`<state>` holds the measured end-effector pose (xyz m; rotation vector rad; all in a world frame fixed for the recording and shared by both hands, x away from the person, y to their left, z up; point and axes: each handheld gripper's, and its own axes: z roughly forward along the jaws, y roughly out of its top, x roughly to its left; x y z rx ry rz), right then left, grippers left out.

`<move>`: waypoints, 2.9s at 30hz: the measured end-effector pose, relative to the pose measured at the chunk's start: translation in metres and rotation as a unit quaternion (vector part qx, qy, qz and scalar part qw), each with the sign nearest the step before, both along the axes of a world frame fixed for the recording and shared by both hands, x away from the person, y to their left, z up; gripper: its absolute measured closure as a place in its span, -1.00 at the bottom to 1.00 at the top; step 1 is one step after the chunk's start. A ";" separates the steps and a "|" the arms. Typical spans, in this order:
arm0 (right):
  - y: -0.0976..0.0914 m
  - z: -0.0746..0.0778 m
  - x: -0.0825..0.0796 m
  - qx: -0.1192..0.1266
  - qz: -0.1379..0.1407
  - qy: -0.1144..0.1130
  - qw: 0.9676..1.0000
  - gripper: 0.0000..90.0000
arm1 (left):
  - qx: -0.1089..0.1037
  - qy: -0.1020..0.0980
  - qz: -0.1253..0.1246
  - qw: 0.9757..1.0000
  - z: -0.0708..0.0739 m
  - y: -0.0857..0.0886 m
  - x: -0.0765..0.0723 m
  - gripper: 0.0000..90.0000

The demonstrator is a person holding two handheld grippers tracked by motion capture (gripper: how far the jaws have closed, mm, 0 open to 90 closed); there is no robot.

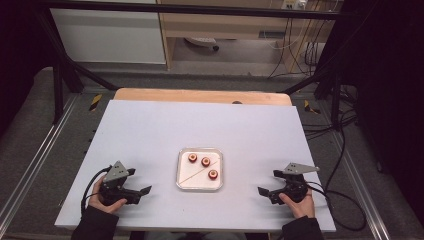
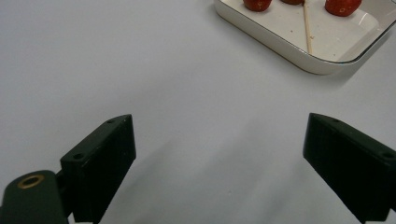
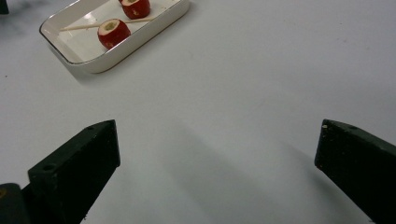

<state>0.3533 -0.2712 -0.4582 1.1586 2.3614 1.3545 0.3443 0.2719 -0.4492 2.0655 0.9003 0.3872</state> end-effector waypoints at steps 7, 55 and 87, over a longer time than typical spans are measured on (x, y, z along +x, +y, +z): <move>0.000 0.000 0.000 0.001 0.002 0.001 1.000 -0.99 | 0.003 0.001 -0.002 1.000 0.000 -0.002 0.000 -0.79; 0.001 0.002 -0.002 0.002 0.001 -0.001 1.000 -0.99 | 0.013 -0.004 -0.016 1.000 0.015 -0.023 0.002 -0.78; 0.002 0.002 -0.002 0.000 0.006 0.000 1.000 -0.98 | 0.062 0.024 -0.071 0.995 0.034 -0.120 0.031 -0.52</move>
